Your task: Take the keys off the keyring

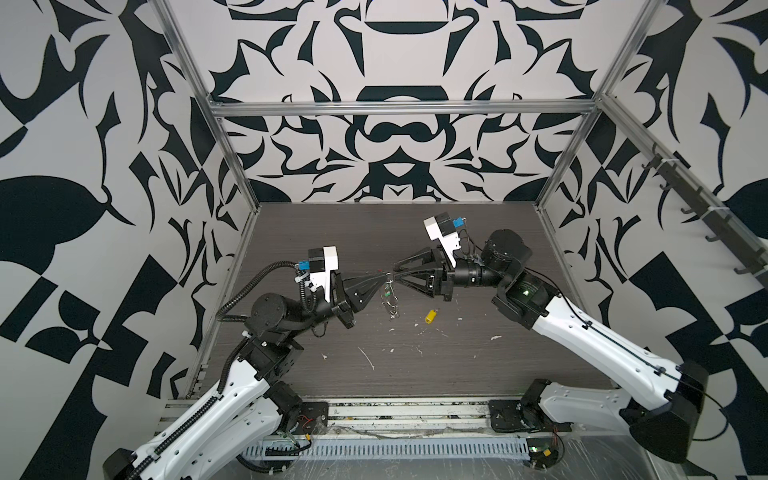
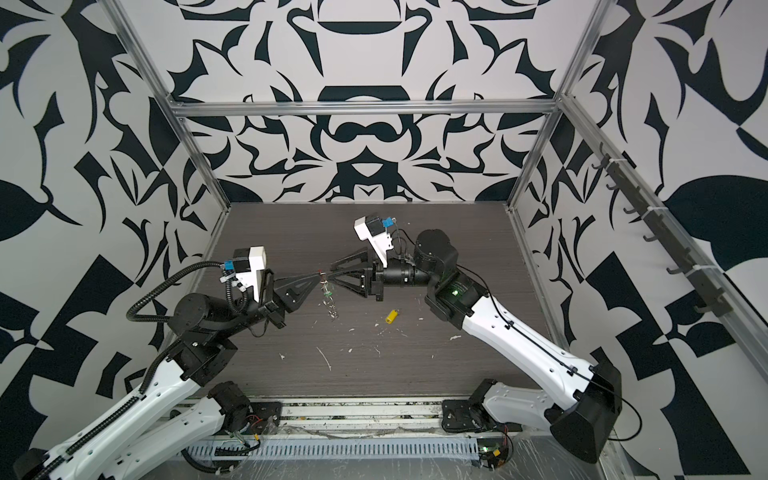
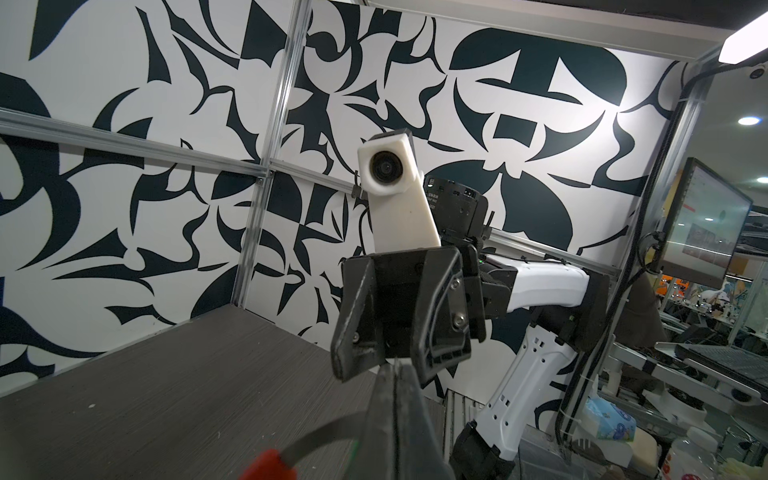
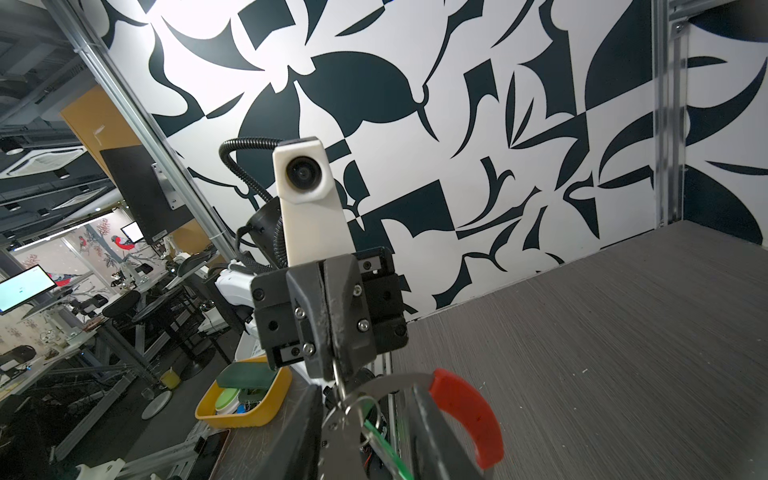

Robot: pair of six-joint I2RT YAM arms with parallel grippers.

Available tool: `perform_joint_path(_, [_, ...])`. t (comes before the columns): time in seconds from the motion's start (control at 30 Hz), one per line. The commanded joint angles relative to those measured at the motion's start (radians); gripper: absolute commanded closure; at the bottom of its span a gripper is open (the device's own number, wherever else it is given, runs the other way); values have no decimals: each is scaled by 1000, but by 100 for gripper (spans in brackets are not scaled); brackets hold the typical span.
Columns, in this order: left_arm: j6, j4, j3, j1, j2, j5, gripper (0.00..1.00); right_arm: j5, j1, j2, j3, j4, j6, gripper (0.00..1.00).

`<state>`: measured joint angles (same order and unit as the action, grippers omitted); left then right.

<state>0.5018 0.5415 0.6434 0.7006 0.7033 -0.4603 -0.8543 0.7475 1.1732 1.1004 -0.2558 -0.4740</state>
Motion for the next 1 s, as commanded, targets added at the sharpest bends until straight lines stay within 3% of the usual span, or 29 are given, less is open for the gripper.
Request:
perform_joint_path(0.0, [10,23,-2,-3,-4,-9,100,-24,5,-4,49,-49,-11,66])
perform_joint_path(0.33, [32,44,-2,-3,18,-15,100,-20,26,8,44,-51,-6,74])
perform_joint_path(0.6, [27,44,-6,-3,13,-6,100,-3,30,3,34,-42,2,88])
perform_joint_path(0.73, [26,38,-3,-3,14,-6,100,5,29,-1,31,-27,14,100])
perform_joint_path(0.87, [29,-28,17,-3,5,21,100,34,29,-18,38,34,51,100])
perform_joint_path(0.9, [29,-59,26,-3,-4,29,91,43,29,-24,39,53,63,100])
perform_joint_path(0.97, [25,-133,40,-3,-31,45,55,66,29,-39,46,110,93,100])
